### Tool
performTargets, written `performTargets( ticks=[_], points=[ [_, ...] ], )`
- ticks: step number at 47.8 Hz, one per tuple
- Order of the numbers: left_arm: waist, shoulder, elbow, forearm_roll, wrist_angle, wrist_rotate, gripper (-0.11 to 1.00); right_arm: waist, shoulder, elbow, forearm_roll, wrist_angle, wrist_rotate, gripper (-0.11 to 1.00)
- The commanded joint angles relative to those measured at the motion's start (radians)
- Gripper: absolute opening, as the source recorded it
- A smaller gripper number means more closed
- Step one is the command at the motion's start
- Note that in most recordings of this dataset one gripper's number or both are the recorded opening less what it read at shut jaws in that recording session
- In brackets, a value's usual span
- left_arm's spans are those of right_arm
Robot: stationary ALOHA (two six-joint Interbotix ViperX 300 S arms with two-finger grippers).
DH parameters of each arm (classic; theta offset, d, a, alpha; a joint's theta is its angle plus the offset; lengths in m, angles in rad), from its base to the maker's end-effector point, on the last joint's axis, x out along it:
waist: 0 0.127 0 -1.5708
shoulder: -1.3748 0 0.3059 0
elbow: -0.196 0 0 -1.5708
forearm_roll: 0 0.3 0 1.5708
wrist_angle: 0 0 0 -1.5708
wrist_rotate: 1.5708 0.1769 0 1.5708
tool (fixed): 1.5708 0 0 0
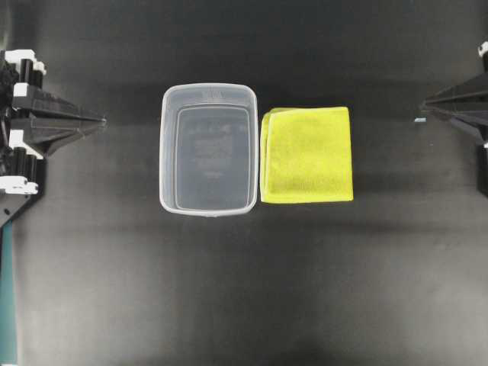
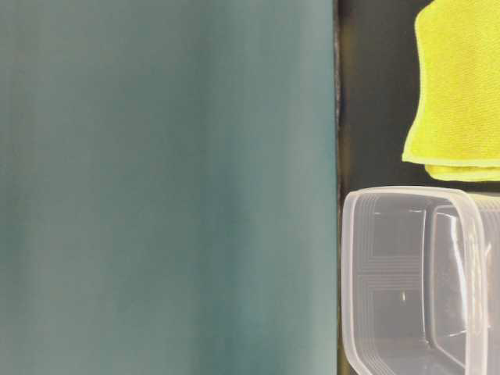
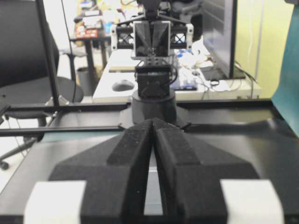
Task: Place the yellow towel into the container with the left arm.
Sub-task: 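Move the left gripper over the yellow towel, fingers open, then lower the left gripper and pinch the towel's near edge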
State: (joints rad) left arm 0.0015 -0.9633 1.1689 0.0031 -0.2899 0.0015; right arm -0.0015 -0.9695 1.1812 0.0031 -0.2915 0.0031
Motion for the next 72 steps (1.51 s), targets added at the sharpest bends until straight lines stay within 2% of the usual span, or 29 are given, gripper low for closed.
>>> performTargets(
  ticks=[1, 5, 11, 19, 29, 31, 40, 44, 46, 49, 59, 61, 64, 72],
  points=[
    [-0.006, 0.025, -0.029, 0.037, -0.006, -0.023, 0.06, 0.006, 0.005, -0.017, 0.005, -0.005, 0.006, 0.01],
    [-0.008, 0.049, -0.061, 0.037, -0.008, -0.032, 0.00, 0.003, -0.003, -0.015, 0.012, 0.021, 0.006, 0.00],
    [-0.006, 0.109, -0.140, 0.037, 0.021, -0.057, 0.00, -0.005, -0.009, -0.015, 0.014, 0.101, 0.006, 0.00],
    [-0.006, 0.238, -0.288, 0.037, 0.215, -0.058, 0.00, -0.041, -0.028, -0.015, 0.014, 0.192, 0.018, 0.00],
    [-0.006, 0.425, -0.494, 0.038, 0.422, -0.051, 0.00, -0.074, -0.072, -0.006, 0.014, 0.229, 0.026, 0.03],
    [-0.006, 0.476, -0.543, 0.038, 0.460, -0.049, 0.00, -0.074, -0.083, -0.003, 0.014, 0.232, 0.026, 0.10],
    [-0.003, 0.657, -0.704, 0.038, 0.588, -0.048, 0.00, -0.080, -0.121, 0.002, 0.014, 0.293, 0.051, 0.64],
    [0.005, 0.727, -0.762, 0.040, 0.623, -0.037, 0.02, -0.078, -0.137, 0.002, 0.014, 0.313, 0.061, 0.81],
    [0.008, 0.767, -0.788, 0.040, 0.641, -0.028, 0.06, -0.078, -0.149, 0.000, 0.014, 0.319, 0.058, 0.82],
    [0.008, 0.821, -0.827, 0.040, 0.657, -0.014, 0.17, -0.078, -0.163, 0.002, 0.014, 0.321, 0.058, 0.80],
    [0.017, 1.034, -0.991, 0.040, 0.753, 0.000, 0.77, -0.078, -0.204, 0.002, 0.014, 0.327, 0.075, 0.78],
    [0.018, 1.074, -1.031, 0.040, 0.787, 0.000, 0.84, -0.078, -0.210, 0.002, 0.014, 0.327, 0.078, 0.78],
    [0.023, 1.137, -1.086, 0.040, 0.838, 0.003, 0.91, -0.078, -0.216, 0.002, 0.014, 0.327, 0.080, 0.78],
    [0.028, 1.298, -1.229, 0.038, 0.960, 0.069, 0.88, -0.078, -0.225, 0.000, 0.014, 0.327, 0.078, 0.78]
  ],
)
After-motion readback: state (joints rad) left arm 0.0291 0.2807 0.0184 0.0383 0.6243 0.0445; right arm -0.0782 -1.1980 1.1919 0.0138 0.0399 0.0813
